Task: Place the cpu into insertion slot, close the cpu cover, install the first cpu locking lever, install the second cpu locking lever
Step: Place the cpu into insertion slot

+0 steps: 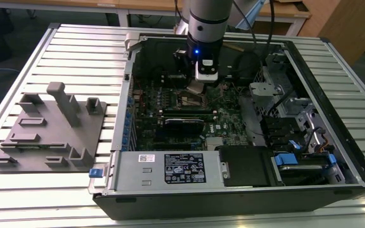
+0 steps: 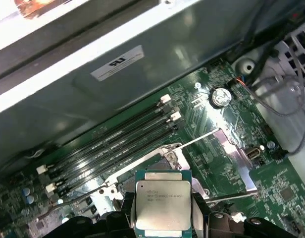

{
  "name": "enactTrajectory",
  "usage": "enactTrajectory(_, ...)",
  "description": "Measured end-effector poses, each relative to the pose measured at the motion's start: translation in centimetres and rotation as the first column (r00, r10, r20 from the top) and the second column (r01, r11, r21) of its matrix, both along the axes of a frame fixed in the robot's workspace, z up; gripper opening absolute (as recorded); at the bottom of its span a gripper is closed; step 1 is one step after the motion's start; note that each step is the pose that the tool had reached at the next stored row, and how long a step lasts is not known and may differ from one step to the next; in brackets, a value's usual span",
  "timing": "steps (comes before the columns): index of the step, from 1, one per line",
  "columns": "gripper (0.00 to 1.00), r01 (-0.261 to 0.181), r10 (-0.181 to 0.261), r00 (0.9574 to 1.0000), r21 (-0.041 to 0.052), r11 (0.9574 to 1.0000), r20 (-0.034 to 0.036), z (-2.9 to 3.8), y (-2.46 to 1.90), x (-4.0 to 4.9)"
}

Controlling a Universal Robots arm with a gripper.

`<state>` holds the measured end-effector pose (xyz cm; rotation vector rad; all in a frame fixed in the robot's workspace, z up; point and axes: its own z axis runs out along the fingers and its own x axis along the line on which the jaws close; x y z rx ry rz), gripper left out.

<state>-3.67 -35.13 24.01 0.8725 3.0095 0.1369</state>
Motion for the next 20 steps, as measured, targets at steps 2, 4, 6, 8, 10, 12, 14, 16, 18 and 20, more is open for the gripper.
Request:
enactTrajectory(2, 0.54, 0.029, -0.029, 0.9996, 0.0, 0.9996, 0.0, -0.02, 0.0, 0.0)
enactTrajectory(4, 0.54, 0.055, -0.055, 0.9985, 0.0001, 0.9985, 0.0, -0.03, 0.0, 0.0)
enactTrajectory(6, 0.54, 0.083, -0.083, 0.9965, 0.0, 0.9965, 0.0, -0.04, 0.0, 0.0)
enactTrajectory(8, 0.54, 0.111, -0.111, 0.9939, 0.0, 0.9939, 0.0, -0.05, 0.0, 0.0)
enactTrajectory(10, 0.54, 0.139, -0.139, 0.9903, 0.0001, 0.9903, 0.0001, -0.07, 0.0, 0.0)
enactTrajectory(12, 0.54, 0.167, -0.167, 0.9859, 0.0001, 0.9859, 0.0001, -0.08, 0.0, 0.0)
enactTrajectory(14, 0.54, 0.195, -0.195, 0.9808, 0.0001, 0.9808, 0.0001, -0.09, 0.0, 0.0)
enactTrajectory(16, 0.54, 0.223, -0.223, 0.9749, 0.0001, 0.9749, 0.0, -0.1, 0.0, 0.0)
enactTrajectory(18, 0.54, 0.248, -0.248, 0.9687, 0.0, 0.9687, 0.0, -0.11, 0.0, 0.0)
enactTrajectory(20, 0.54, 0.274, -0.274, 0.9616, 0.0, 0.9616, 0.0, -0.11, 0.0, 0.0)
